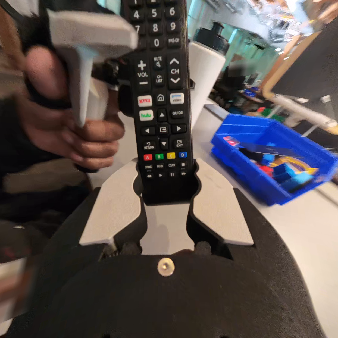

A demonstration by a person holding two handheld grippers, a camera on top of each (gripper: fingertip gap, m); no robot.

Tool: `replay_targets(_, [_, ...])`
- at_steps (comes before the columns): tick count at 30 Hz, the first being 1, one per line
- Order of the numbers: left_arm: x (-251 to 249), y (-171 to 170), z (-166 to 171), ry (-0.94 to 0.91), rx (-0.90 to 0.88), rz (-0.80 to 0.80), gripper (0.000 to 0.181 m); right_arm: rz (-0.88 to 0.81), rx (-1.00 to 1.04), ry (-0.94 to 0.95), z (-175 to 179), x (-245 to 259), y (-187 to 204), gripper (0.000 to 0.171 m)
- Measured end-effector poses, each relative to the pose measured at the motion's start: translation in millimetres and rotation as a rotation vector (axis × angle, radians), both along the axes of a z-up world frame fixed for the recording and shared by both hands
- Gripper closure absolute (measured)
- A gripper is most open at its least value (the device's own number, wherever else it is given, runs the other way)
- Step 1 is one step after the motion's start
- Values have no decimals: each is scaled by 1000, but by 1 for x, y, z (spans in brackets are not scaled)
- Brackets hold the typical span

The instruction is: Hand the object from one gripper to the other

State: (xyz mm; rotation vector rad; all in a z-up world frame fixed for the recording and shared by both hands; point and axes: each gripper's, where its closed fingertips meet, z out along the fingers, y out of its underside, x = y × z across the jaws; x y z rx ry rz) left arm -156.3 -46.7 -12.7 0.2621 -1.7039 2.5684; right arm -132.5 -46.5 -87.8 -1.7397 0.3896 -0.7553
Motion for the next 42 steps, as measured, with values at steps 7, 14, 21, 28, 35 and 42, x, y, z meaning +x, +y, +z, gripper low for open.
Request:
replay_targets(7, [-23,5,2,-80,-49,-159,109,606,320,554,6,-68,27,119])
replay_targets(14, [-51,4,-5,-122,-56,-344,131,802,407,795,3,-93,43,119])
replay_targets(21, [-20,4,-4,-116,5,-111,133,483,446,610,10,-44,24,115])
replay_targets(28, [12,5,-2,48,-3,95,134,104,156,118,13,-16,4,117])
replay_targets(35, [5,-11,-10,42,62,99,134,-102,-105,-27,-9,-2,5,142])
replay_targets(42, [-7,-3,-1,-32,-4,0,123,166,133,270,-8,-21,17,148])
